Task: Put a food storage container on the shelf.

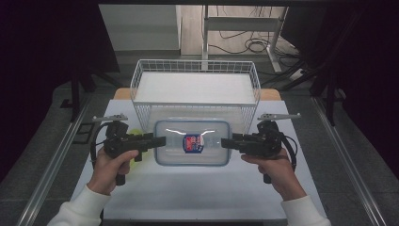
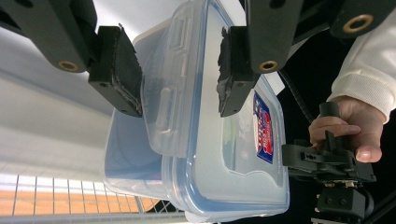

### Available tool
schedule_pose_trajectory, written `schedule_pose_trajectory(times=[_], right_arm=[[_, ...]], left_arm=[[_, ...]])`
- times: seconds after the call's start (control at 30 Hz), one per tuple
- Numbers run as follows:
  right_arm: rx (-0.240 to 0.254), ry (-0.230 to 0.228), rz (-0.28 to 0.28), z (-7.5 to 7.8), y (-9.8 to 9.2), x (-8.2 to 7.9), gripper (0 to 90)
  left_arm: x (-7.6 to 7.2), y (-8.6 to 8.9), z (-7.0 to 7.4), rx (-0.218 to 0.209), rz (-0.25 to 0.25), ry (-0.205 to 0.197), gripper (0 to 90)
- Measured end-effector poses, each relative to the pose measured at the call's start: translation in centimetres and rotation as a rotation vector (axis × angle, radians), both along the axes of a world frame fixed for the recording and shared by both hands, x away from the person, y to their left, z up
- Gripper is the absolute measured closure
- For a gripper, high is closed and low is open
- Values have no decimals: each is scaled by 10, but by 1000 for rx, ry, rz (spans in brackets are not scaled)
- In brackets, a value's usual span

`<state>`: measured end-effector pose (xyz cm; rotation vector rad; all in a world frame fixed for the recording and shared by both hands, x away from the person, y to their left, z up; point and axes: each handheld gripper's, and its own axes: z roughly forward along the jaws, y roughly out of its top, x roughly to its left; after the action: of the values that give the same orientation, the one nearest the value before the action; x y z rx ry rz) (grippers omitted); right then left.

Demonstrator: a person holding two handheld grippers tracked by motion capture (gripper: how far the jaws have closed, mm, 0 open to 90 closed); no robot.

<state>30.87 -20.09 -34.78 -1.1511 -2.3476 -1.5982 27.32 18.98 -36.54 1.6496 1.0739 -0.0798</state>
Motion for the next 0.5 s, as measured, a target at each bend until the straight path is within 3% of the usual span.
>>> schedule_pose_trajectory(times=[0.5], right_arm=[[14,-29,10,19,1,15,516]], left_arm=[[12,2,24,7,15,-36,492]])
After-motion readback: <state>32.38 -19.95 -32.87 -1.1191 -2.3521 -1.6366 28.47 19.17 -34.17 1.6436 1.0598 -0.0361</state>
